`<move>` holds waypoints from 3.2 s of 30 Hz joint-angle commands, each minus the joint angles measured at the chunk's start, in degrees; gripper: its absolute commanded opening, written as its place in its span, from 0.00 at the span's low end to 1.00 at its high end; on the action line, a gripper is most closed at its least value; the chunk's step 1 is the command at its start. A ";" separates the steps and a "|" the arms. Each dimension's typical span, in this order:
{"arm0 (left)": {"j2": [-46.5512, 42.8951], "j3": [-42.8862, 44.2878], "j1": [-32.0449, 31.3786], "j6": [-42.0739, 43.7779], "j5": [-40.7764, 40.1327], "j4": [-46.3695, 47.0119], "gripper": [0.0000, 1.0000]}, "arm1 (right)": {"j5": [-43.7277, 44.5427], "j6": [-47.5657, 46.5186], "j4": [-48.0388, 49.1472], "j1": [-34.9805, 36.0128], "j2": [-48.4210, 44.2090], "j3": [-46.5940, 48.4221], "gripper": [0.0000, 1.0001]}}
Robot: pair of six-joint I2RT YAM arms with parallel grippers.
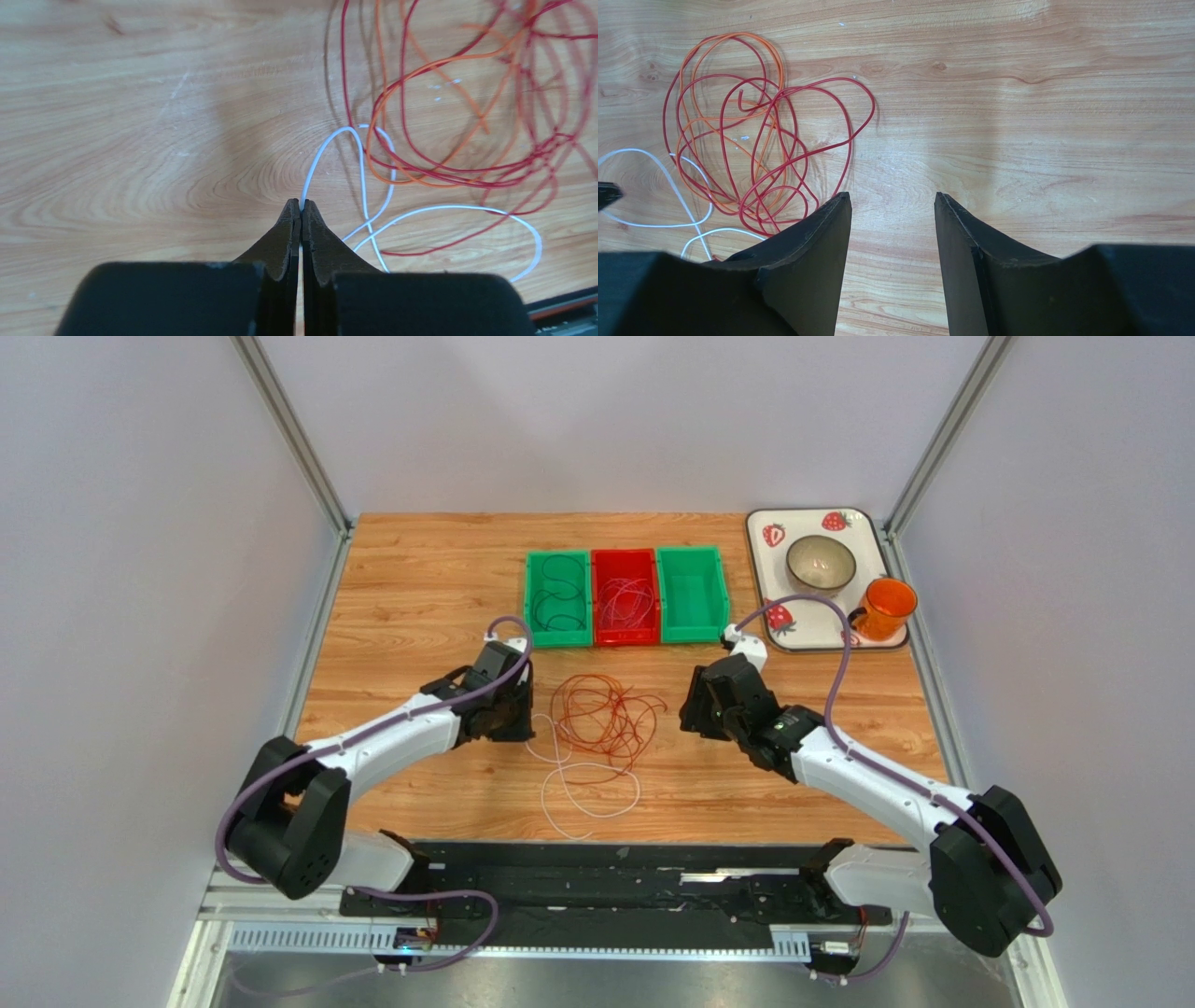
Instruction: Untangle the cables
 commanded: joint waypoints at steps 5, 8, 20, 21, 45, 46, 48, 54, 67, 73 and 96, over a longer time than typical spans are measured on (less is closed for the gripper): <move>-17.47 20.01 0.17 5.16 -7.84 -17.72 0.00 | 0.57 -0.23 2.17 -0.21 -0.22 0.70 0.51; -20.46 29.59 0.17 7.61 -10.48 -24.15 0.00 | 0.66 -0.15 2.17 -0.21 -0.49 0.61 0.51; -22.93 56.53 0.00 15.35 -7.50 -28.21 0.00 | 0.92 0.03 2.08 -0.12 -0.57 0.61 0.50; -23.54 56.36 0.00 15.79 -7.58 -26.72 0.00 | 0.92 0.03 1.99 -0.12 -0.57 0.61 0.50; -7.74 69.42 0.00 21.25 -11.45 -9.57 0.00 | 1.01 0.21 2.78 -0.21 -2.15 -0.53 0.50; -6.59 70.75 0.00 21.68 -11.01 -8.87 0.00 | 1.01 0.20 2.87 -0.21 -2.15 -0.62 0.50; -2.64 75.48 0.08 22.56 -11.09 -7.11 0.00 | 0.92 0.12 3.04 -0.21 -2.42 -0.80 0.50; 11.24 92.35 0.17 25.64 -15.40 -6.58 0.00 | 0.75 -0.06 3.39 -0.30 -2.95 -1.32 0.50; 23.30 84.05 1.66 26.70 -29.73 7.39 0.00 | 0.57 -0.32 4.19 -0.30 -3.82 -2.03 0.50; 22.69 84.48 2.81 25.73 -26.75 7.47 0.00 | 0.57 -0.32 4.36 -0.21 -3.65 -2.03 0.50; 12.60 86.87 2.90 21.69 -23.75 -3.30 0.00 | 0.75 -0.23 4.80 -0.30 -4.26 -2.56 0.50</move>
